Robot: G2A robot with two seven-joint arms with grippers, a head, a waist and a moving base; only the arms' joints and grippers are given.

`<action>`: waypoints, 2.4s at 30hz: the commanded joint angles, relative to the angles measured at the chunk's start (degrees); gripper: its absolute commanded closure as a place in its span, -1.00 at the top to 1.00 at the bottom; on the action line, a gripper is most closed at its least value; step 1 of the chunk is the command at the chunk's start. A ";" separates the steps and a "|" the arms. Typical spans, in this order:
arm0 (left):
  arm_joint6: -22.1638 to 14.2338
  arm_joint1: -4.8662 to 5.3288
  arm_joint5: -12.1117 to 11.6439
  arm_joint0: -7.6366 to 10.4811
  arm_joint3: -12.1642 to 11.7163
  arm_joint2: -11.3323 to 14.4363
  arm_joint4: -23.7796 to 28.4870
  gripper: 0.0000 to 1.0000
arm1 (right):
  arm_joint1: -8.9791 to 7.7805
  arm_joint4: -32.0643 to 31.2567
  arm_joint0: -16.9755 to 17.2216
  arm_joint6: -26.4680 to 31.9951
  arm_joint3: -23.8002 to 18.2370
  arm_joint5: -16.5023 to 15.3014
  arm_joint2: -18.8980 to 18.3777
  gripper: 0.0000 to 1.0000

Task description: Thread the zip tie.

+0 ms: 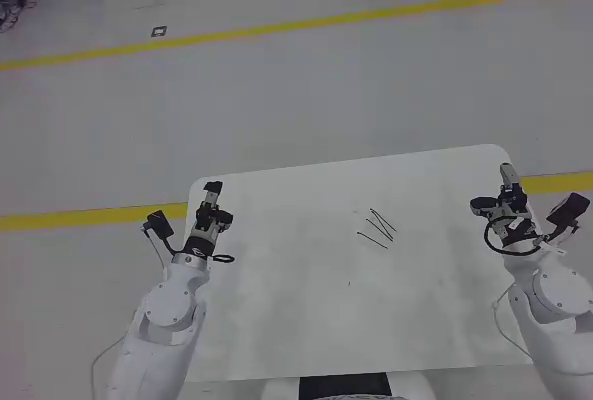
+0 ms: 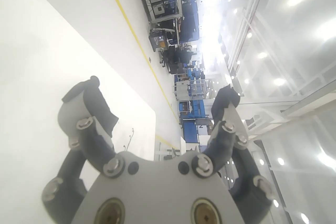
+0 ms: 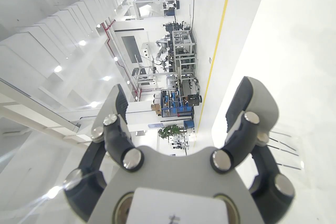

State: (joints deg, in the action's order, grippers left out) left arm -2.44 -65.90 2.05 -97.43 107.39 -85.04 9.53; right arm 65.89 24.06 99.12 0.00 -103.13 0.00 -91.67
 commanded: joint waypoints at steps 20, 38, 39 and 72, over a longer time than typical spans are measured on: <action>0.00 0.00 0.00 0.00 0.00 0.00 -0.01 1.00 | -2.68 -35.45 1.01 27.11 2.97 -19.19 -0.07 1.00; -2.31 -0.96 1.86 4.82 -2.26 8.22 -2.05 1.00 | -5.26 -57.33 -7.60 41.04 0.39 -19.48 6.98 1.00; -2.26 -1.04 2.09 5.16 -2.70 8.71 -1.99 1.00 | -5.47 -57.96 -8.22 42.03 0.44 -19.48 8.00 1.00; -3.48 -1.69 5.03 6.42 -3.02 12.75 -1.54 1.00 | -7.81 -73.82 -35.36 55.34 8.60 -19.48 38.71 1.00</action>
State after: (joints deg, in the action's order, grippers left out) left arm -5.74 -67.60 7.26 -91.00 104.33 -72.31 8.02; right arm 58.17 -50.37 64.54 55.02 -94.84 -19.48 -54.09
